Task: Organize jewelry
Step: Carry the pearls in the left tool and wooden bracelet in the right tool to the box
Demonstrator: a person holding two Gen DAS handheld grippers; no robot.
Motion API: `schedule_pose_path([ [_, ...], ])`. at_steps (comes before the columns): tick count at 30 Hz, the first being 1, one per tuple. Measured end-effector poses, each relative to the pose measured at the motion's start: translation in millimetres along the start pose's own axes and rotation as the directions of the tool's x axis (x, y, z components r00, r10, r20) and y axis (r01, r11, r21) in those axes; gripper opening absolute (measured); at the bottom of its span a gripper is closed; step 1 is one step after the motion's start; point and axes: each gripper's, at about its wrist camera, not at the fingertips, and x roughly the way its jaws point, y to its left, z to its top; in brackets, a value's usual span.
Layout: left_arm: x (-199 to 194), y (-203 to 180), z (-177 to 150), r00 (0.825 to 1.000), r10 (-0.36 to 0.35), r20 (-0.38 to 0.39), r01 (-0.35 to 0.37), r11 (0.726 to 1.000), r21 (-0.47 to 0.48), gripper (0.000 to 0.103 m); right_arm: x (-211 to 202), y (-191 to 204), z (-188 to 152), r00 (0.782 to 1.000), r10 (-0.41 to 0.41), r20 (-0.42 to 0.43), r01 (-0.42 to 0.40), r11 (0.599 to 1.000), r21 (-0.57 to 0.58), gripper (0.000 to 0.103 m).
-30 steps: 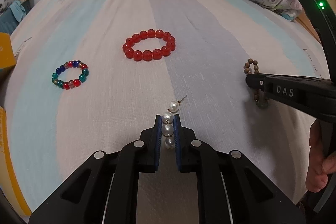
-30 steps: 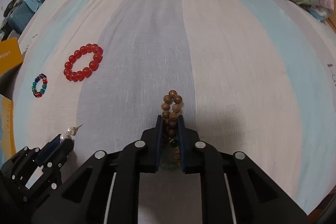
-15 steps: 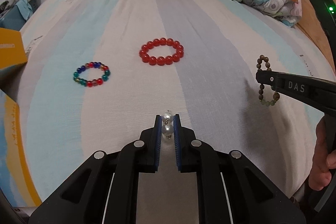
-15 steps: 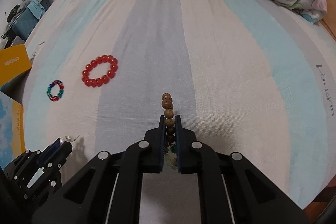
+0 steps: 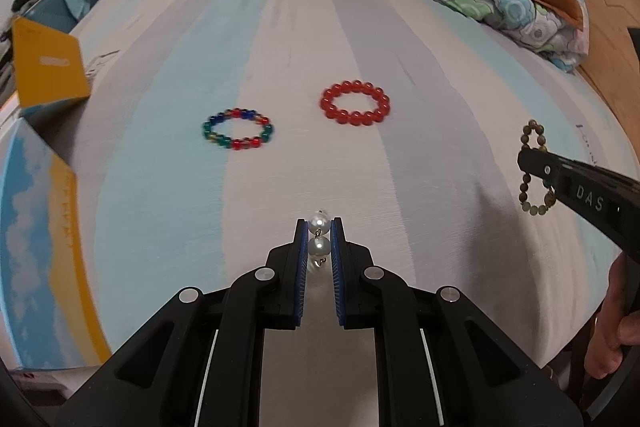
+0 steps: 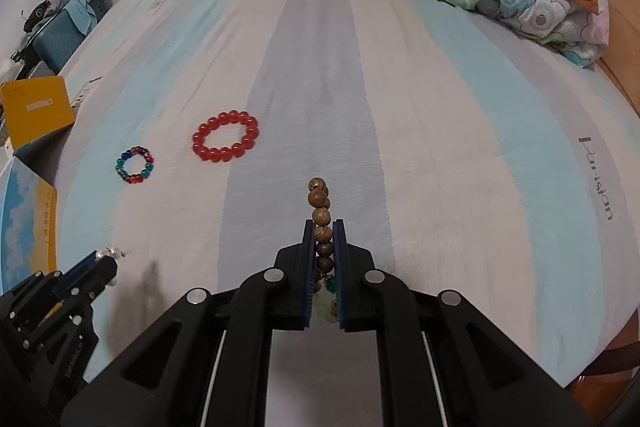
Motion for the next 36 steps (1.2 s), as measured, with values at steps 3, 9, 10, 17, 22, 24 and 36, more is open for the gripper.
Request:
schedule_pose_path([
  [3,-10.0,9.5,-1.3,1.0,0.01,0.009,-0.01,1.0,-0.012,0.01,-8.8,8.3,-1.5,1.0,-0.002,0.011,0.002,1.0,-0.004,0.008],
  [9,-29.3,27.5,-6.1,0.999,0.035,0.024,-0.035,0.999,-0.027,0.01,-25.6,24.9,-4.3,1.0,0.004,0.03,-0.003,1.0,-0.02,0.008],
  [10,-33.1,31.5,-7.1,0.999,0.038,0.027,-0.037,0.999,-0.033,0.01,-28.4,28.2,-4.8,0.999,0.005,0.032,-0.004,1.0,-0.023,0.008],
  [17,-52.1,52.8,-12.5,0.998,0.059,0.038,-0.057,0.997,-0.05,0.01,-46.2,54.0,-5.8,0.998,0.016,0.063,-0.013,0.999,-0.048,0.008],
  [22,-68.7,71.1,-17.6,0.996,0.076,0.049,-0.073,0.995,-0.066,0.01,-58.6,78.6,-5.4,0.996,0.031,0.081,-0.025,0.997,-0.072,0.008],
  [24,-75.0,78.2,-20.2,0.995,0.081,0.052,-0.078,0.995,-0.07,0.01,-63.1,90.3,-5.8,0.995,0.038,0.088,-0.03,0.996,-0.084,0.008],
  [36,-123.1,148.2,-33.6,0.988,0.124,0.095,-0.108,0.982,-0.154,0.01,-79.8,174.7,-4.3,0.988,0.111,0.11,-0.091,0.981,-0.171,0.008],
])
